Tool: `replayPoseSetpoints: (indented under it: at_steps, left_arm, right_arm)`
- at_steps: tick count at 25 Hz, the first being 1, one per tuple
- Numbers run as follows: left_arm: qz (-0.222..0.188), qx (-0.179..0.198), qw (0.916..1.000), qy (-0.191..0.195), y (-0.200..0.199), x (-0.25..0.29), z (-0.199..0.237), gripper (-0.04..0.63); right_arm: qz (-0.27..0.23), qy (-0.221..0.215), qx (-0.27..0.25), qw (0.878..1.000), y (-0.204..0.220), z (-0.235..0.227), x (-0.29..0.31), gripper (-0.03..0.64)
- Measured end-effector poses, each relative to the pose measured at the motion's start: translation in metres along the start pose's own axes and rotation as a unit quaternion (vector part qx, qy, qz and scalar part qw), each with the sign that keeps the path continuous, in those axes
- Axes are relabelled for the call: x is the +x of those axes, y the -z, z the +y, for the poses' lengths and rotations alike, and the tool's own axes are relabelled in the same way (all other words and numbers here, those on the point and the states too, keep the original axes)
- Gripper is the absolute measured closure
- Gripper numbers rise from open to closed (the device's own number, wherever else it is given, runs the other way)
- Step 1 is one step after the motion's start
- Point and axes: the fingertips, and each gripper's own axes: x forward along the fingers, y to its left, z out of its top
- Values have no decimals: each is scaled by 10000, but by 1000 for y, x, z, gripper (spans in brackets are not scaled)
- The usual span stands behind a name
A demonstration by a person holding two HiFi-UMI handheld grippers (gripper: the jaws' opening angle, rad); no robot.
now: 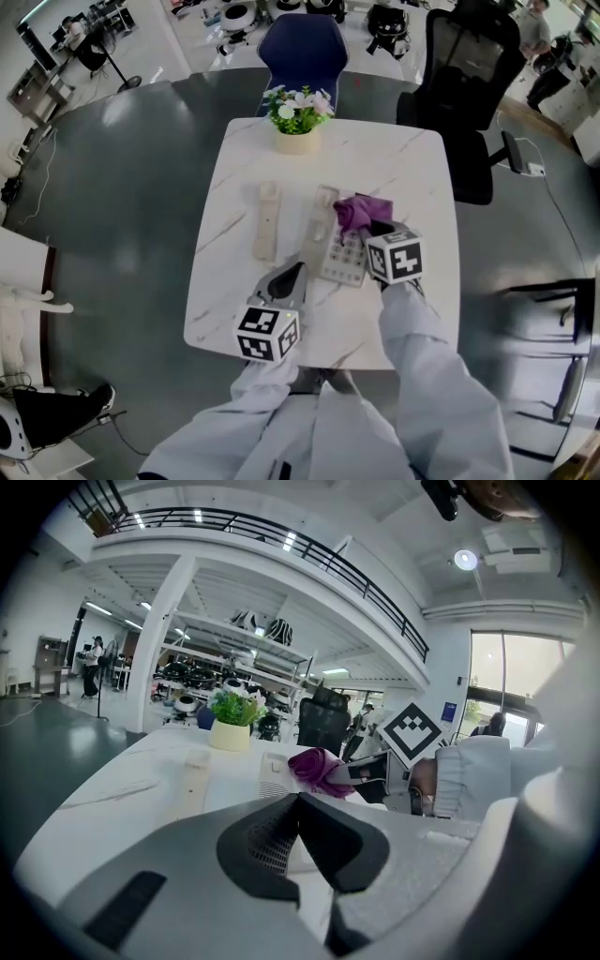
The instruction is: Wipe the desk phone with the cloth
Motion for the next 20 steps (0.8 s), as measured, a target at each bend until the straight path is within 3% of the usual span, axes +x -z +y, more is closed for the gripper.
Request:
replayPoseSetpoints:
  at_steps: [12,20]
  left_arm:
    - [-19,11,10000,59,1,-7,-5,597]
    - [-13,22,9999,159,3,-9,-7,597]
  right_arm:
    - [71,48,-88,9999,10,11,-4,580]
    - [136,322,-506,9981,12,18,-12,580]
